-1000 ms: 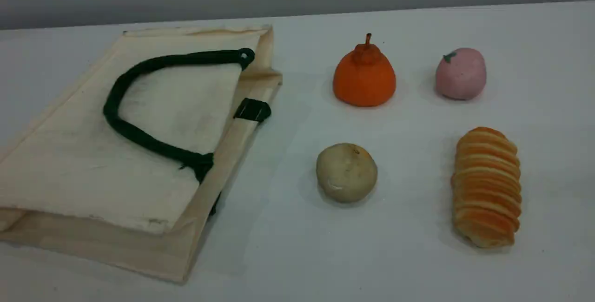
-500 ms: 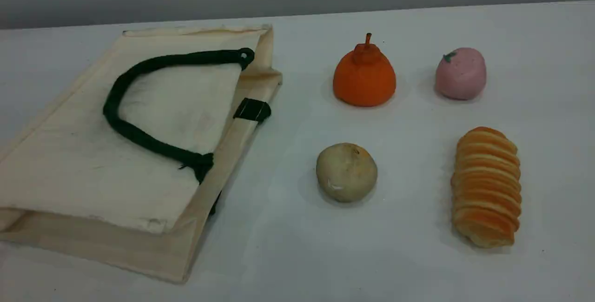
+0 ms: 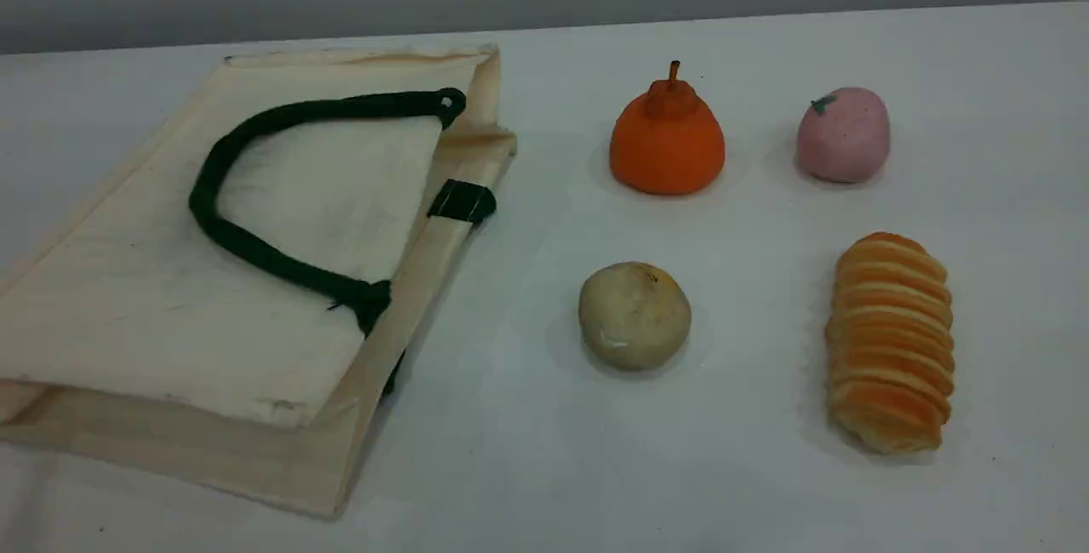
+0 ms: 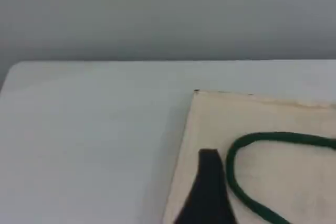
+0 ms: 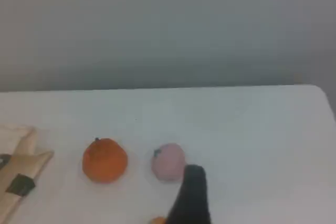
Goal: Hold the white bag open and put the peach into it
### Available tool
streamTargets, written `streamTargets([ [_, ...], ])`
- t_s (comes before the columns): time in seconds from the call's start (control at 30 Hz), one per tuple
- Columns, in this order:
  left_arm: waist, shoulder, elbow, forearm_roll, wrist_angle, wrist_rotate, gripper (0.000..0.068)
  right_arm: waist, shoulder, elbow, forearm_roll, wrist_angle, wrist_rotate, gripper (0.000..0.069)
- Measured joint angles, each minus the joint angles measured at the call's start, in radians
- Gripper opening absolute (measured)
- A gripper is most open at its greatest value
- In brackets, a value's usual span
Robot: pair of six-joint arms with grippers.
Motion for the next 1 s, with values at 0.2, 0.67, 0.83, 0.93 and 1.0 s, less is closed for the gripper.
streamTargets([
  [0.2, 0.000, 0.101, 0.000, -0.031, -0.040, -0.027, 0.0556, 0.000, 0.075, 0.001, 0.005, -0.054, 0.007, 0.0576],
  [0.67, 0.000, 0.606, -0.141, -0.049, -0.093, -0.023, 0.0556, 0.000, 0.383, 0.001, 0.052, -0.153, -0.011, 0.0576],
  [0.83, -0.001, 0.775, -0.213, -0.049, -0.094, -0.021, 0.0556, 0.000, 0.449, 0.001, 0.054, -0.165, -0.017, 0.0576],
  [0.93, -0.001, 0.867, -0.237, -0.049, -0.100, -0.021, 0.0556, 0.000, 0.462, 0.001, 0.063, -0.170, -0.018, 0.0576],
  [1.0, -0.001, 0.929, -0.254, -0.049, -0.112, -0.021, 0.0556, 0.000, 0.463, 0.001, 0.066, -0.170, -0.019, 0.0576],
])
